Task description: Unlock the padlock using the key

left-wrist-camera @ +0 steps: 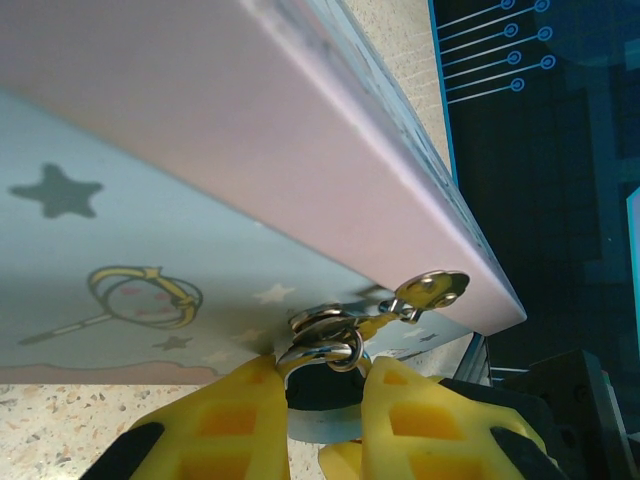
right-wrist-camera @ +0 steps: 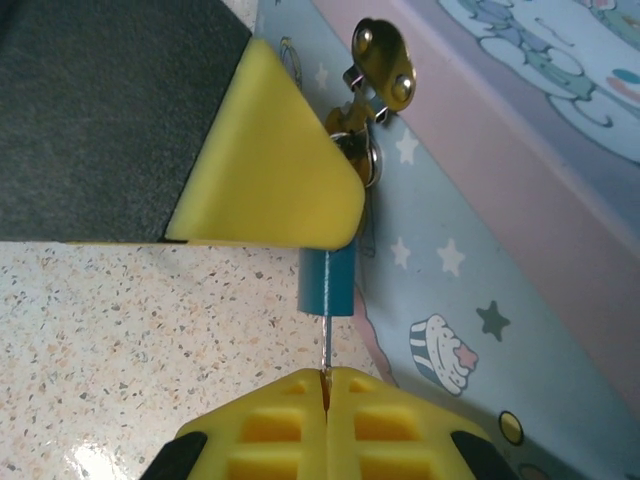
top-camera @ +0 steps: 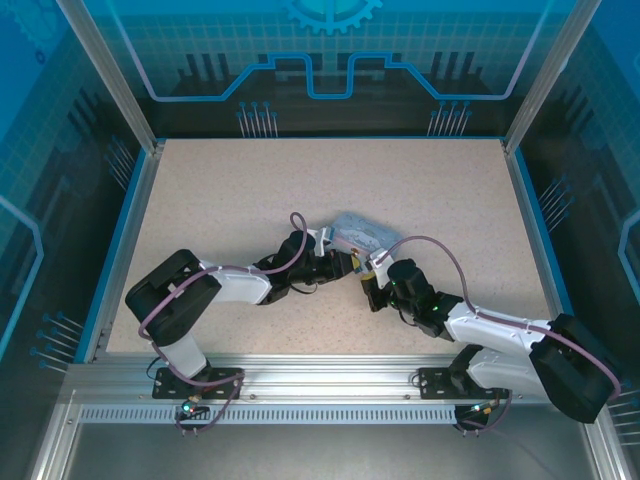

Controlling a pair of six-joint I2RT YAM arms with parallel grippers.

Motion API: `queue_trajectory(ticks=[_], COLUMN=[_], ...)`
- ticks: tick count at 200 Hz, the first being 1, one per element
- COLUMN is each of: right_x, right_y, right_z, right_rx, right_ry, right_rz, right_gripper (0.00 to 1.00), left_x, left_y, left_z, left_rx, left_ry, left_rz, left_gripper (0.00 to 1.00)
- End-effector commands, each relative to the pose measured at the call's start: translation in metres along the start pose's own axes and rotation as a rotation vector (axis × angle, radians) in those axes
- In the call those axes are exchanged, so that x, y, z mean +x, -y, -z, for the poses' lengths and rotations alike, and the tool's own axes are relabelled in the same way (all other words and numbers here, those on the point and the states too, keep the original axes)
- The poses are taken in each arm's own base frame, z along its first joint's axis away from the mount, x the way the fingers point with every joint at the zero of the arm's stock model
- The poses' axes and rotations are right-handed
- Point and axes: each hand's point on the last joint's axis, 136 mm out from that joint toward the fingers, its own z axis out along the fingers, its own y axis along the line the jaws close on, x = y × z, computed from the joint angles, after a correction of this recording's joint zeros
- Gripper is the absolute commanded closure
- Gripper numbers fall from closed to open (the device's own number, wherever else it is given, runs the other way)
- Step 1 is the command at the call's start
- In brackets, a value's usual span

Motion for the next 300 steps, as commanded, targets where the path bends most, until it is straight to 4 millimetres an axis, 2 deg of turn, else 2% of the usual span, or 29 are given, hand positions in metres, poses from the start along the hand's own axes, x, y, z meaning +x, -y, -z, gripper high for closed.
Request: queue_trajectory(ticks=[1, 84, 160, 191, 247, 300], right_x=[-0.021, -0.029, -0.053, -0.060, -0.030, -0.012], right_y=[-0.005, -0.006, 0.001, -0.008, 0.004, 0.010], right_z=[0.001, 0.004, 0.009, 0.008, -0.004, -0.021], right_rx=[-0.002, -0.013, -0.072, -0.147, -0.126, -0.107], right_ry=[0.066, 0.136, 0.234, 0.242, 0.174, 0.103], right_rz=[0.009, 0.013, 0.012, 0.018, -0.033, -0.054], right_gripper=[0.97, 0.98, 0.99, 1.00, 1.00, 1.00], left_x=[-0.010, -0.010, -0.007, -0.005, -0.003, 0.003], left_y=[0.024, 0.026, 0.032, 0.029, 0.017, 0.002], left_z=[-0.002, -0.002, -0.001, -0.005, -0.014, -0.026], left_rx=[0.071, 0.081, 0.093, 0.087, 0.068, 0.057], left_ry=[0.033, 0.030, 0.003, -0.008, -0.013, -0.028], left_rz=[-0.014, 0.034, 0.060, 0.066, 0.089, 0.123], left_gripper=[0.86, 0.87, 0.87, 0.87, 0.87, 0.84])
